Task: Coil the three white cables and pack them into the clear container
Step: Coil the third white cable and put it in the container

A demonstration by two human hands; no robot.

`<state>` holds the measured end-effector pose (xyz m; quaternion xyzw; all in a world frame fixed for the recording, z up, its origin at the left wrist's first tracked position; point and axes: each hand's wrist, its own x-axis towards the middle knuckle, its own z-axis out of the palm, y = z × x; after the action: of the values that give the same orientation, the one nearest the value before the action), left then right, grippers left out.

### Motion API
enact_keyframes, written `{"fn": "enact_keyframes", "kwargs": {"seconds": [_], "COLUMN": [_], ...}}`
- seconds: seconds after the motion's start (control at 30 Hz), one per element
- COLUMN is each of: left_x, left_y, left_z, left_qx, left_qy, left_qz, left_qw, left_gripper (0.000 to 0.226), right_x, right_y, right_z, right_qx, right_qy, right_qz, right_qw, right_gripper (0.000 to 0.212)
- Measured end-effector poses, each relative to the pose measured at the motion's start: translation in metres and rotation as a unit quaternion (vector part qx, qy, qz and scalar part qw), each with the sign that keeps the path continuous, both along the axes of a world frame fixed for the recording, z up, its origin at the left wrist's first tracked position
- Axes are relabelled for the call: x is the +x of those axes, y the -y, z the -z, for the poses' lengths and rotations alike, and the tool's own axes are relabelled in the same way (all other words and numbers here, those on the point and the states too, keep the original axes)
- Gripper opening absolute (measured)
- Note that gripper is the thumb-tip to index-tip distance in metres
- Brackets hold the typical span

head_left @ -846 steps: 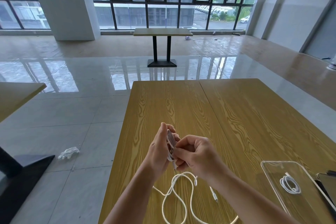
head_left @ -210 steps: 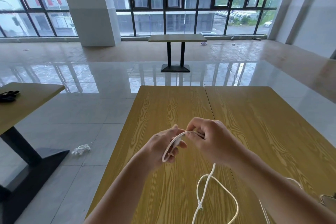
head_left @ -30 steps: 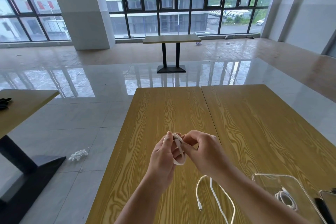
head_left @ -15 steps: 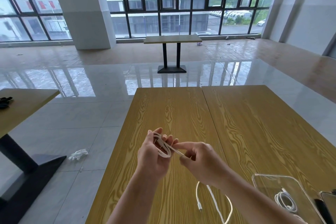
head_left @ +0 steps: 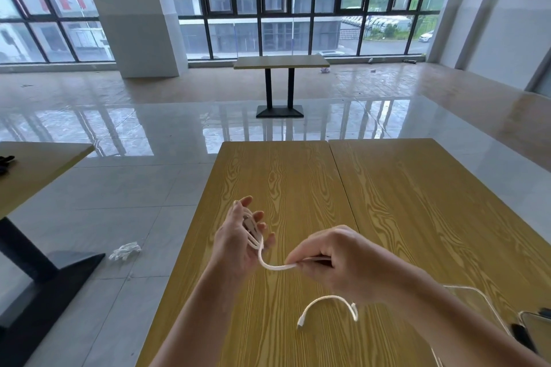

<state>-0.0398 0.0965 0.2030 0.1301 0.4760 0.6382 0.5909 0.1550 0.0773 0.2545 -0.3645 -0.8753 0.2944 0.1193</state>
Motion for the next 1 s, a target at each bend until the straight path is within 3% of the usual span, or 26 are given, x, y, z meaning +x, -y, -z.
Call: {"fn": "enact_keyframes", "kwargs": {"seconds": [0.17,0.33,0.4,0.57,0.83,1.0], "left_x": [0.012,0.014,0.013,0.001,-0.038,-0.05], "left_y": [0.006,0.006,0.005,-0.008,-0.023,-0.026], "left_z": [-0.011,-0.011,-0.012,-0.01,0.007,0.013], "left_qx": [0.054,0.093,0.075,0.02,0.007,-0.008], "left_qy": [-0.124,-0.133,-0.088,0.137,0.156,0.143], "left_qz": [0.092,0.165,0.142,0.037,-0.134,-0.157], "left_qw": [0.986,0.973,0.983,0.99,0.979,0.977], "left_gripper": [0.034,0.035,0.034,0.028,0.028,0.027], "right_x": [-0.005,-0.008,-0.007,-0.004,0.008,0.013], "right_y": [-0.007,-0.011,-0.011,-0.005,-0.002,0.002], "right_z": [-0.008,-0.013,-0.014,-0.013,-0.005,-0.006], "right_qx": [0.03,0.065,0.052,0.026,-0.015,-0.018], "right_qy": [-0.026,-0.037,-0.026,0.008,0.037,0.034], "right_qz": [0.014,0.044,0.035,-0.008,0.028,0.007], "right_qw": [0.999,0.996,0.998,1.0,0.999,0.999], "right_gripper": [0.016,0.013,0.012,0.011,0.019,0.02]}}
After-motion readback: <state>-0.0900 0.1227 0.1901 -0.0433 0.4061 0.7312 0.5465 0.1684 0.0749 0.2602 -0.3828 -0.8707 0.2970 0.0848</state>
